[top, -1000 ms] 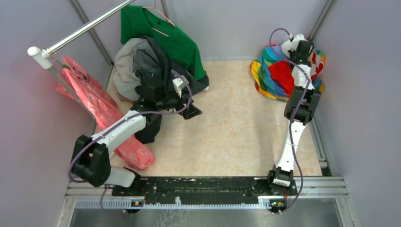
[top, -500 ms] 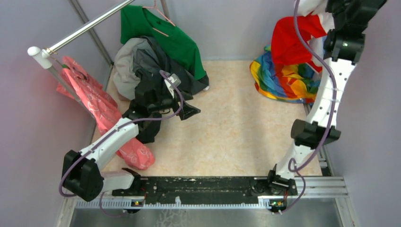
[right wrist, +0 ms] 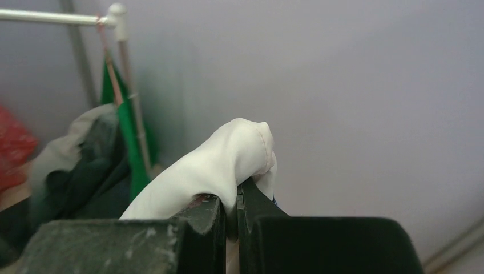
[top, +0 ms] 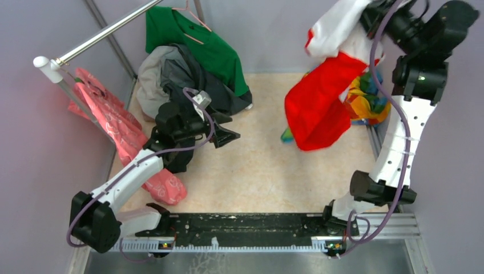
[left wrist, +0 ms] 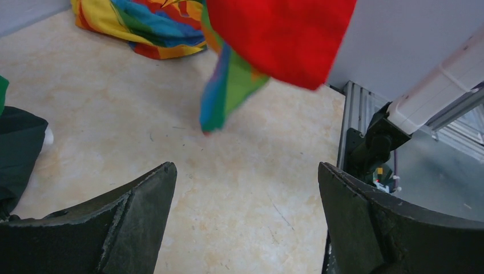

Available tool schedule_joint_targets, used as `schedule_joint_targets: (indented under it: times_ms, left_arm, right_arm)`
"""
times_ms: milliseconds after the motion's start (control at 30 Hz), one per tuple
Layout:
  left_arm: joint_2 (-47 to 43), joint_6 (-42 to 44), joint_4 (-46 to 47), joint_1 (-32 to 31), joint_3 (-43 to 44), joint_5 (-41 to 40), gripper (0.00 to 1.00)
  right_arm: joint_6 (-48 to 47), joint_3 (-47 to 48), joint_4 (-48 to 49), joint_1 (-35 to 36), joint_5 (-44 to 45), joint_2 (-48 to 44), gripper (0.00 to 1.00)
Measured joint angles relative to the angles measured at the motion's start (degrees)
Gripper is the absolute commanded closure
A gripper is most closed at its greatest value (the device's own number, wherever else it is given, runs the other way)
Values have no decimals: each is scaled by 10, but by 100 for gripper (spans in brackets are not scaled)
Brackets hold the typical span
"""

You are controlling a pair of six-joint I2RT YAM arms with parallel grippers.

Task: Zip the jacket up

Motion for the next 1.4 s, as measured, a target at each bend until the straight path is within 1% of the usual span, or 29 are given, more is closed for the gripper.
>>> schedule_joint_targets:
  times_ms: [67, 100, 167, 233, 333, 400, 433, 500, 533, 567, 667, 700, 733, 767, 833, 900, 1000, 1067, 1167, 1267, 1400]
  left_arm:
    - [-15, -23, 17, 2, -13, 3, 1]
    - [-24, -36, 29, 2, -22, 5, 1]
    - [-38, -65, 50, 2, -36, 10, 1]
    - [-48, -97, 75, 2, -50, 15, 1]
    - [-52, -151, 111, 2, -70, 23, 1]
    - [-50, -187, 126, 1, -82, 25, 2]
    - [-50, -206, 130, -5, -88, 22, 2]
    - [-49, -222, 131, -20, -96, 5, 1]
    - [-49, -225, 129, -34, -99, -9, 1]
    - [-49, -226, 122, -57, -101, -32, 1]
    - [-37, -223, 107, -136, -101, -115, 2]
    - [-29, -223, 103, -158, -101, -142, 2]
    - [-18, -224, 96, -181, -101, -175, 2]
    - [-6, -225, 90, -200, -100, -201, 2]
    - [29, -229, 72, -237, -93, -252, 2]
    - [69, -231, 45, -269, -75, -295, 1]
    - [133, -227, -7, -317, -20, -359, 1]
    - [176, -229, -47, -349, 35, -408, 1]
    - [252, -251, -131, -392, 145, -491, 2]
    - [321, -282, -205, -421, 239, -549, 2]
    - [412, -311, -301, -452, 346, -598, 2]
  right_arm:
    - [7, -78, -10, 18, -47, -22, 100]
    - [5, -112, -17, 28, -60, -30, 100]
    - [0, -213, -26, 60, -79, -55, 100]
    - [3, -332, -19, 93, -84, -83, 100]
    - [24, -544, 26, 139, -68, -117, 99]
    - [43, -644, 53, 165, -49, -111, 86]
    - [54, -690, 70, 176, -41, -102, 81]
    - [71, -744, 92, 190, -31, -78, 76]
    - [75, -757, 97, 194, -27, -63, 71]
    - [76, -761, 98, 196, -22, -47, 64]
    - [70, -760, 116, 193, -7, -18, 26]
    - [67, -760, 118, 191, -4, -17, 19]
    - [59, -760, 125, 187, -3, -19, 14]
    - [56, -760, 132, 182, -3, -23, 12]
    - [43, -767, 149, 166, -7, -40, 9]
    - [35, -789, 168, 140, -21, -74, 8]
    - [29, -820, 188, 93, -46, -120, 8]
    - [28, -835, 203, 58, -69, -144, 8]
    - [37, -846, 231, 19, -92, -151, 9]
    - [43, -851, 235, 7, -104, -151, 9]
    - [47, -851, 241, 3, -115, -150, 9]
